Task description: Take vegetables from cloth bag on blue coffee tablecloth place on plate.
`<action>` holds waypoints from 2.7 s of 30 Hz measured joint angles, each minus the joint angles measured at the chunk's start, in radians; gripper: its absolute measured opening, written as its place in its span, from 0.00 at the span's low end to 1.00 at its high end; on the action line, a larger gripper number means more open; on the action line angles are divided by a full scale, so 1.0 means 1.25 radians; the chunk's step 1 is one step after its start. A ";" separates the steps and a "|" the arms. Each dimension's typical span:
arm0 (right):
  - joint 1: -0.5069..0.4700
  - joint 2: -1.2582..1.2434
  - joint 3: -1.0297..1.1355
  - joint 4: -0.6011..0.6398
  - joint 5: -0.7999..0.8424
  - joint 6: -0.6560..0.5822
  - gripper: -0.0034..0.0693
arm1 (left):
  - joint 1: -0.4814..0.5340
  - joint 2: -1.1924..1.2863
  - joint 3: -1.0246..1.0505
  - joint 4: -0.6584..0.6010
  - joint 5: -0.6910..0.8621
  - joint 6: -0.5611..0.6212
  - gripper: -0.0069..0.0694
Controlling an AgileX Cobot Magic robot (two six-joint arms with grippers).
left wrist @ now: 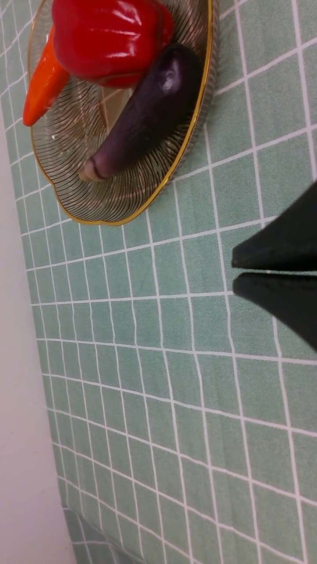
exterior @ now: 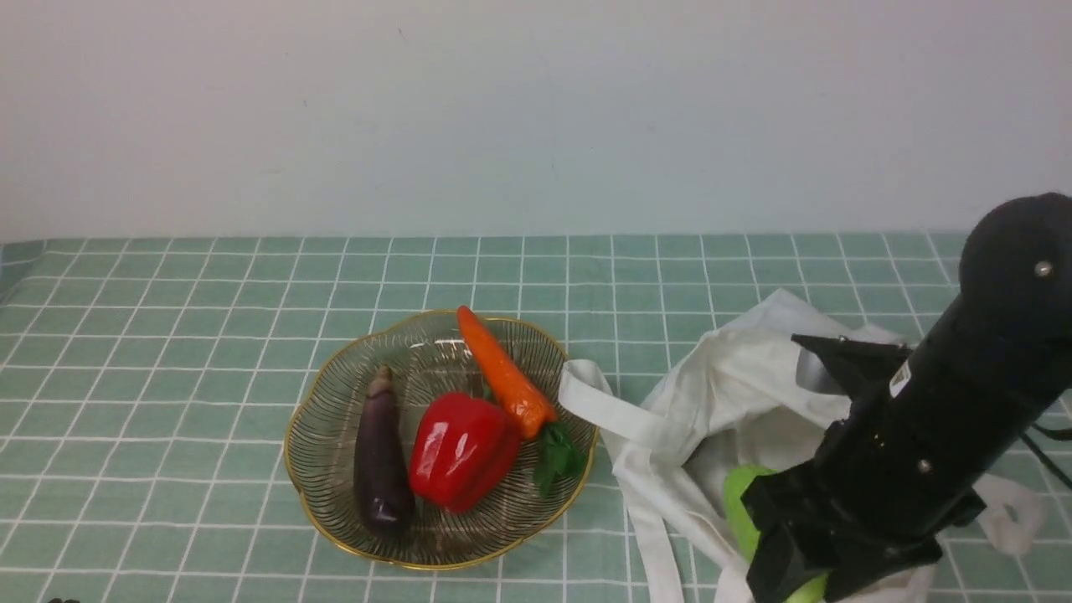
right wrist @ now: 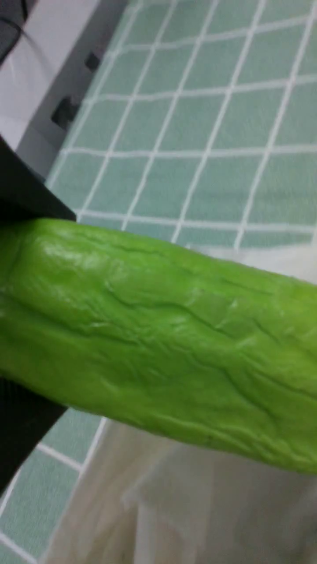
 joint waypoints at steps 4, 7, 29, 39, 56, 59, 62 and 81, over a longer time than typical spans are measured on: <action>0.000 -0.061 0.000 0.112 0.004 -0.101 0.56 | 0.000 0.000 0.000 0.000 0.000 0.000 0.08; 0.001 -0.098 0.000 0.253 -0.058 -0.228 0.56 | 0.000 0.000 0.000 0.000 0.000 0.000 0.08; 0.191 0.334 -0.482 0.078 -0.186 -0.259 0.56 | 0.000 0.000 0.000 0.000 0.000 0.000 0.08; 0.257 0.504 -0.661 0.027 -0.204 -0.173 0.58 | 0.000 0.000 0.000 0.000 0.000 0.000 0.08; 0.256 0.543 -0.922 -0.261 0.008 0.003 0.79 | 0.000 0.000 0.000 0.000 0.000 0.000 0.08; 0.256 0.518 -0.968 -0.341 0.028 0.033 0.64 | 0.000 0.000 0.000 0.000 0.000 0.000 0.08; 0.256 0.462 -0.972 -0.380 0.037 0.059 0.42 | 0.000 0.000 0.000 0.000 0.000 0.000 0.08; 0.256 -0.401 -0.308 -0.579 -0.116 0.232 0.03 | 0.000 0.000 0.000 0.000 0.000 0.000 0.08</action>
